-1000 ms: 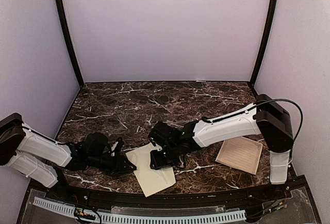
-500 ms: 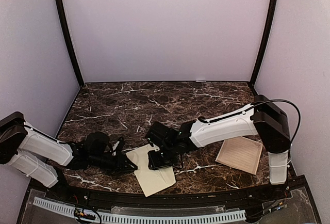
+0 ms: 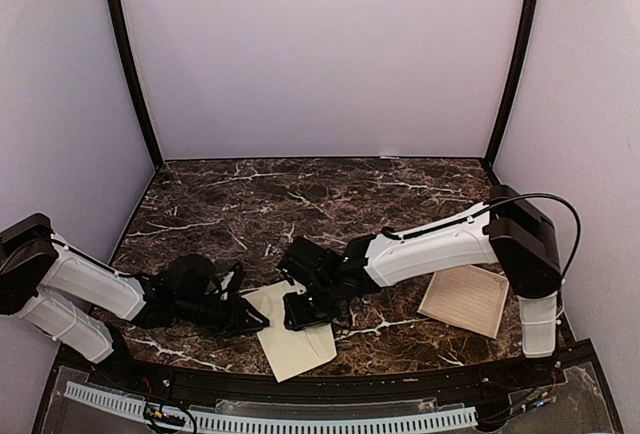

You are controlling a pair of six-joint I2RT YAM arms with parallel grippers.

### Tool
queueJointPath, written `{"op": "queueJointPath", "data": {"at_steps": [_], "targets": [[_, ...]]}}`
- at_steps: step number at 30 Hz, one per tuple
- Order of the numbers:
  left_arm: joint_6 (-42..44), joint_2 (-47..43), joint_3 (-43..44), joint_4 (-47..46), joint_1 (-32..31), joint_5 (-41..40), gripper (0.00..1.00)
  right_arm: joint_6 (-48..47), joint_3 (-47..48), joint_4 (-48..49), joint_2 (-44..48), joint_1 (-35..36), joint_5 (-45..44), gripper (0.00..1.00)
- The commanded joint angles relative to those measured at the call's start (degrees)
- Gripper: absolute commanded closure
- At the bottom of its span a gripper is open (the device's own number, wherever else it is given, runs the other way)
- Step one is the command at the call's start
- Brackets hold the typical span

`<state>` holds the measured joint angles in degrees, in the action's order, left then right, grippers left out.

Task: Place the letter into the envelope and seal it
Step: Place the letter in the envelope, then pick up the letter from the center of the board.

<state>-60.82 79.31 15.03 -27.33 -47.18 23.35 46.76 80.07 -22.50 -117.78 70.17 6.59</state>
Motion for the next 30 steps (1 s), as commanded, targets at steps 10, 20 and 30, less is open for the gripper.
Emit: {"op": "queueJointPath", "data": {"at_steps": [10,20,30], "targets": [[3.67,5.98,1.02,0.31,4.08,-7.30,0.75,-2.55,1.59,-5.49,12.64,0.76,-9.21,0.42],[14.54,-2.06,12.64,13.13,10.84,-4.97,0.59,-2.61,-6.89,-23.28,27.66,-0.78,-21.38,0.24],[27.67,-11.01,28.79,39.37,19.05,-1.52,0.29,4.17,-22.99,-37.69,39.39,-1.17,-20.30,0.20]]}}
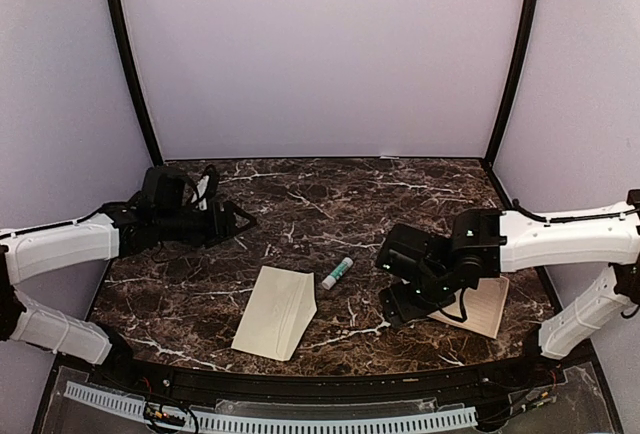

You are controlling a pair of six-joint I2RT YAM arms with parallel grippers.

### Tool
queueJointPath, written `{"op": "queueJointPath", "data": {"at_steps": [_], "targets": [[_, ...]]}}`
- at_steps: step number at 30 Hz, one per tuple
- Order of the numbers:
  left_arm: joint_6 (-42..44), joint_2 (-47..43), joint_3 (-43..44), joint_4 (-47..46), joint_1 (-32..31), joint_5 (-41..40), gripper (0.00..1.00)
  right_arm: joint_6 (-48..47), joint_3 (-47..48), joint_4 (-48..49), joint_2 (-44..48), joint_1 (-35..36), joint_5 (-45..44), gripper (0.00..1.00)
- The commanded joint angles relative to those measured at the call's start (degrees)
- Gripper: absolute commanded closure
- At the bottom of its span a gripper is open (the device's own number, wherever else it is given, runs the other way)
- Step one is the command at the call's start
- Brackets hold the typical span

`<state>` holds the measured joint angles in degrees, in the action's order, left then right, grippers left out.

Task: Place the letter into the envelope and seal it
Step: Pick up the letter from the center of the board.

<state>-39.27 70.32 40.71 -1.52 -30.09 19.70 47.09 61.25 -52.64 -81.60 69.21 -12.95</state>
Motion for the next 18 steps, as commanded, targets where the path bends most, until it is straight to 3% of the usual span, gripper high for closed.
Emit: {"op": "queueJointPath", "data": {"at_steps": [1,11,18], "targets": [[5.58,-2.29,3.26,13.87,2.09,2.68,0.29,4.44,-5.24,-7.98,4.04,-0.21,-0.76,0.20],[-1.28,-7.19,-1.14,10.01,2.28,6.48,0.28,2.71,-13.55,-3.36,6.80,-4.99,0.65,0.19],[-3.08,-11.41,-3.28,10.88,2.24,6.29,0.28,1.53,-15.08,-0.96,3.28,-6.23,-0.31,0.27]]}}
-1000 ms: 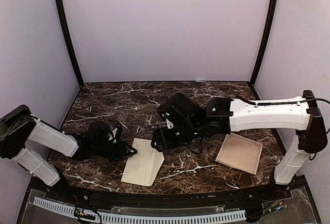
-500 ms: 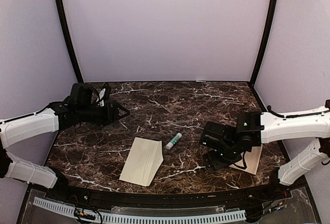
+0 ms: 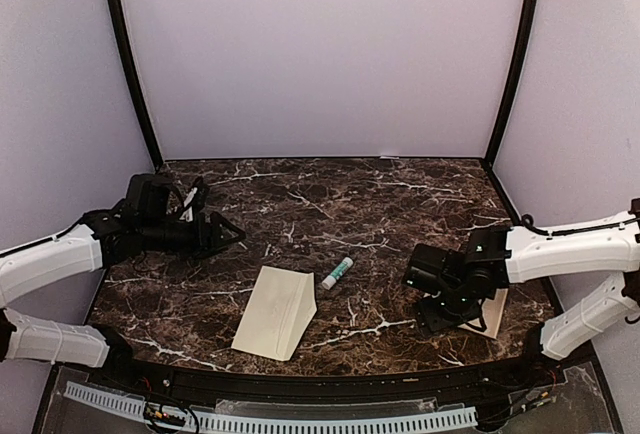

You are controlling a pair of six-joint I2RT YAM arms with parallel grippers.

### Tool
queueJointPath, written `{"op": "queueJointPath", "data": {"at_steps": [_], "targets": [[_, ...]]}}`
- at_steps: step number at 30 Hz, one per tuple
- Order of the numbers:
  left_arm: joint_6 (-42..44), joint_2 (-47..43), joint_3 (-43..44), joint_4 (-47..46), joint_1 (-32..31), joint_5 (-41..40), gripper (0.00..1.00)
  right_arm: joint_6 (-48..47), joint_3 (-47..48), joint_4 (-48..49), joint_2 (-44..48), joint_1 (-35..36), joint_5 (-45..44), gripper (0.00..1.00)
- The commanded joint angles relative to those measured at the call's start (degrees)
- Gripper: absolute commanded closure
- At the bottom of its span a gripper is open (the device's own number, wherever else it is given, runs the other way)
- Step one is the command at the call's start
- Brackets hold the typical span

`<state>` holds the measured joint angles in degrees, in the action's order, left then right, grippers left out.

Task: Place the letter into the envelope and seal it
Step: Pick up the letter from the center of the board.

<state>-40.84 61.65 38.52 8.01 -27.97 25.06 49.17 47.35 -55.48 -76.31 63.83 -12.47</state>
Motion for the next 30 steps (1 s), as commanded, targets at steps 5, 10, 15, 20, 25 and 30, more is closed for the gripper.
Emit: {"op": "queueJointPath", "data": {"at_steps": [5,10,15,20,25,30], "targets": [[-1.03,-5.61,-1.10,3.78,0.13,0.29,0.28,-0.23,-1.90,2.78,-3.92,-1.16,-2.06,0.41],[2.21,-7.66,0.94,9.51,0.13,-1.89,0.29,-1.16,0.15,2.58,-4.79,-1.25,-3.61,0.75],[3.66,-11.06,0.73,9.91,0.11,-5.16,0.30,-2.00,3.90,2.26,-5.86,-1.22,-4.64,1.00],[4.06,-13.13,1.21,10.19,0.10,-5.82,0.31,-2.32,6.67,2.26,-5.98,-1.23,-4.83,1.00],[3.06,-14.88,1.17,9.35,0.10,-4.09,0.32,-2.32,9.88,4.97,-2.98,-1.22,-1.78,1.00],[-0.19,-17.29,0.57,4.85,-0.27,-0.41,0.32,-2.90,11.87,11.98,2.48,-1.23,4.36,1.00]]}}
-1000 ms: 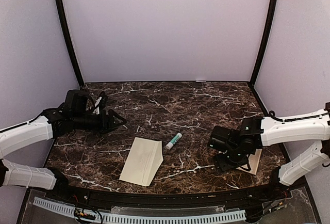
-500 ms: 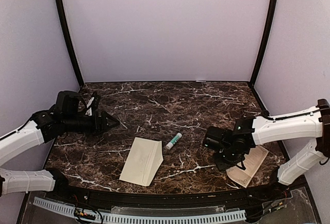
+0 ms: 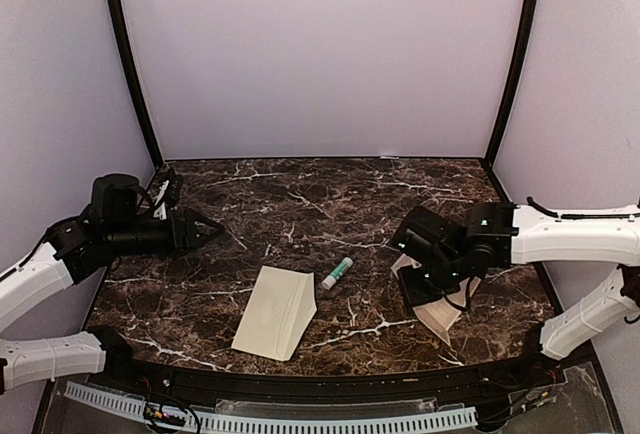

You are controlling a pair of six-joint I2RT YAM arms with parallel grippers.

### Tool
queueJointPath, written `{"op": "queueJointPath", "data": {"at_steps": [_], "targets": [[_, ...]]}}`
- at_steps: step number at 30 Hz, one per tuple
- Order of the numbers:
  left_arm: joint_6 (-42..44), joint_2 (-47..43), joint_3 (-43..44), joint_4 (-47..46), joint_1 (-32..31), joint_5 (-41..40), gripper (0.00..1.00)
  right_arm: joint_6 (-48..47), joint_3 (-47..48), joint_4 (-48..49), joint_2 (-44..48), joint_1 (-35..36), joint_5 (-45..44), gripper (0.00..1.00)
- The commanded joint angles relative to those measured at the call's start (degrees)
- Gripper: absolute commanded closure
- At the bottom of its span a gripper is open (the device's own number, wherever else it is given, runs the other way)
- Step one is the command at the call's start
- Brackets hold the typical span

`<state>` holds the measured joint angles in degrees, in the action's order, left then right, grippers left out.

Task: Place the letter into the envelope and seal it
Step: Pick up the letter from the center of the board.

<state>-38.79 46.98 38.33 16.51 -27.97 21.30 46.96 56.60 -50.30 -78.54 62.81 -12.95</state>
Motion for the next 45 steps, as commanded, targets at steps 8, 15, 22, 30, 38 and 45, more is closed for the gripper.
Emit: {"op": "queueJointPath", "data": {"at_steps": [8,15,22,30,38,45], "targets": [[-7.22,-1.62,1.37,-13.84,-11.02,2.60,0.32,-3.26,1.97,23.14,10.52,-0.22,16.60,1.00],[-5.77,8.23,6.42,-21.02,-23.51,1.70,0.31,-5.76,1.83,36.53,11.62,-0.19,25.82,1.00],[-4.42,16.02,7.95,-26.46,-29.16,3.29,0.29,-6.30,0.61,48.64,11.26,-0.10,34.64,1.00],[-7.19,17.43,4.34,-31.92,-29.43,5.29,0.29,-6.99,0.84,49.90,9.27,-0.07,37.69,1.00],[-9.13,19.12,3.07,-35.75,-29.43,6.89,0.32,-6.86,0.89,52.56,7.95,-0.04,40.49,1.00],[-9.97,19.80,3.02,-38.53,-29.43,7.52,0.53,-8.10,1.29,50.55,7.98,-0.04,39.00,1.00]]}}
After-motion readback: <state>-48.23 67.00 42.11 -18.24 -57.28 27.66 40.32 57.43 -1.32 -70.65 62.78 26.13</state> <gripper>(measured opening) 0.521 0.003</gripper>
